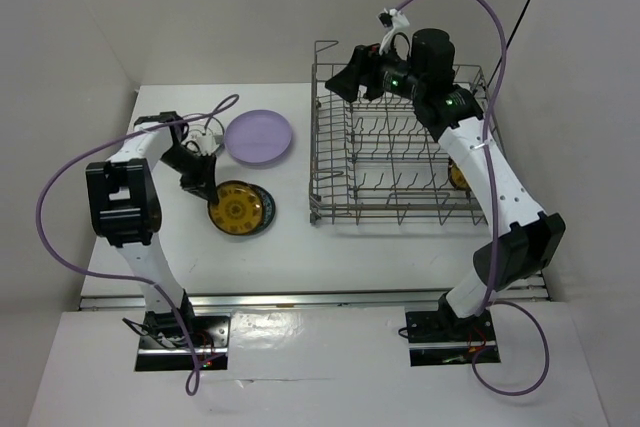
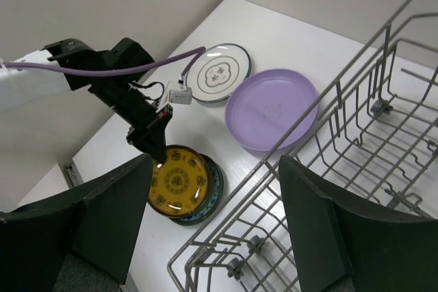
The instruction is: Unload the plates from the dish rack
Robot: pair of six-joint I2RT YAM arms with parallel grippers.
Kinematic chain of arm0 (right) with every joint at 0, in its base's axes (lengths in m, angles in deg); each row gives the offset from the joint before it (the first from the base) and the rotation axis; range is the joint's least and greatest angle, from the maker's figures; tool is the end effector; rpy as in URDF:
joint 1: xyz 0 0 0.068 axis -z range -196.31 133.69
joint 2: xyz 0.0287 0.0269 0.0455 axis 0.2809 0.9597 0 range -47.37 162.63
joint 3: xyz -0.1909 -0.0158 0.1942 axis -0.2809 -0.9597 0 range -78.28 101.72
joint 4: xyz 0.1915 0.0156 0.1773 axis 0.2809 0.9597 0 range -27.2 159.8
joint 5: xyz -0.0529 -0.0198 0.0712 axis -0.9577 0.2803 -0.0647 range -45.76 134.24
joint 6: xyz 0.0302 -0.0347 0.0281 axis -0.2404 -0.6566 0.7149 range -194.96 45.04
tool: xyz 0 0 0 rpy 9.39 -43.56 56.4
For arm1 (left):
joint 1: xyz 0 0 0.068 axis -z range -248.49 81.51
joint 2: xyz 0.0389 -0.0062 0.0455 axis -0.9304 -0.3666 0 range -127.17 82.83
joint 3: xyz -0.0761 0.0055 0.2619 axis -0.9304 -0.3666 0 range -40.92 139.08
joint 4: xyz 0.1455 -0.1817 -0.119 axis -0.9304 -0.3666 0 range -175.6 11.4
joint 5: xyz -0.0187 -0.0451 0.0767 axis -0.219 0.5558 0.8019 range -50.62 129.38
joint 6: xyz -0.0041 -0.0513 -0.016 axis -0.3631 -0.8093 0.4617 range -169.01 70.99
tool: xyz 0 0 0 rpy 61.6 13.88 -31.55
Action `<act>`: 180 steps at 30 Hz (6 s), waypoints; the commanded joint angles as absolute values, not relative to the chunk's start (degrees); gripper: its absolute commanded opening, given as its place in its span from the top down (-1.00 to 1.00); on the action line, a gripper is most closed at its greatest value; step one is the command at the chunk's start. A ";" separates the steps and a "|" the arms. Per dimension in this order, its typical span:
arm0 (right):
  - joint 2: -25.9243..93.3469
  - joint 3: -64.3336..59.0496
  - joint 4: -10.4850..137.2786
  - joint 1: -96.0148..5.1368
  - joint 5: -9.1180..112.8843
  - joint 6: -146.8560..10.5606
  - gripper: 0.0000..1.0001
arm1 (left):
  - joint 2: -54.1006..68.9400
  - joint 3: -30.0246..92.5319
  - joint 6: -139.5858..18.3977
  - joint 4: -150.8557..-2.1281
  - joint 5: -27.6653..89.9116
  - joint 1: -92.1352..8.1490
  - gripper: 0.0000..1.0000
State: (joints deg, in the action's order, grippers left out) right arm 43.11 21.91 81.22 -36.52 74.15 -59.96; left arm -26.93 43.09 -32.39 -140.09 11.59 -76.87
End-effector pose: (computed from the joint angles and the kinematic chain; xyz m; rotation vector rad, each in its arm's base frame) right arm 0.3291 0.1401 0.4620 -0.4781 1.7223 0.8958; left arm 0.3597 0.0361 0.2042 0.2267 2.9030 -0.6881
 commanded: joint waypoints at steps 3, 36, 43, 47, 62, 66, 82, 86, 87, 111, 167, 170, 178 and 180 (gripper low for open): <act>40.70 19.63 81.61 -35.74 72.72 -61.16 -0.63 | -29.41 44.16 -31.34 -139.95 11.70 -74.65 0.59; 49.40 15.69 107.80 -3.84 32.99 -65.82 -0.72 | -19.31 47.33 -39.61 -133.70 18.20 -70.87 -0.32; 47.56 5.33 105.52 -0.76 35.71 -66.44 -0.74 | -19.30 47.33 -39.61 -133.70 18.20 -70.87 -0.32; 47.55 3.29 102.97 -0.14 42.20 -66.44 -0.45 | -19.92 47.94 -40.14 -133.70 17.15 -70.87 -0.32; 46.94 10.30 101.82 -1.80 35.99 -69.51 1.00 | -19.92 49.08 -39.61 -134.32 17.06 -70.34 -0.32; 46.32 18.91 104.72 -7.51 27.13 -71.01 1.00 | -19.92 50.14 -39.61 -134.93 16.53 -70.34 -0.32; 50.00 31.52 85.41 -41.10 57.99 -64.71 1.00 | -11.67 58.23 -42.41 -130.39 -3.98 -71.30 -0.80; 54.84 31.50 77.14 -42.15 74.01 -59.85 1.00 | -8.84 56.12 -50.84 -121.44 -19.79 -75.08 -0.80; 55.72 32.02 75.13 -42.15 78.04 -59.06 1.00 | -8.84 56.12 -52.60 -119.83 -22.03 -75.08 -0.80; 64.51 31.24 68.07 -48.47 95.48 -49.03 1.00 | -11.13 55.50 -60.10 -112.35 -19.15 -72.54 0.29; 49.49 27.46 86.27 -42.15 75.36 -64.59 -0.52 | -28.97 49.79 -28.44 -147.85 26.37 -65.24 -0.43; 49.49 27.46 86.27 -42.15 75.36 -64.59 -0.52 | -28.97 50.40 -28.98 -147.85 30.85 -64.01 -0.43; 50.01 28.51 86.88 -42.15 75.36 -64.59 -0.52 | -29.50 48.73 -30.03 -146.80 37.36 -59.09 -0.45; 50.01 28.51 86.88 -42.15 75.36 -64.59 -0.52 | -29.50 48.73 -30.03 -146.80 37.36 -59.09 -0.48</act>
State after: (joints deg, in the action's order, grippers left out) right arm 52.37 27.39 87.05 -41.83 75.86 -63.96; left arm -30.67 48.69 -28.87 -146.12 35.37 -59.61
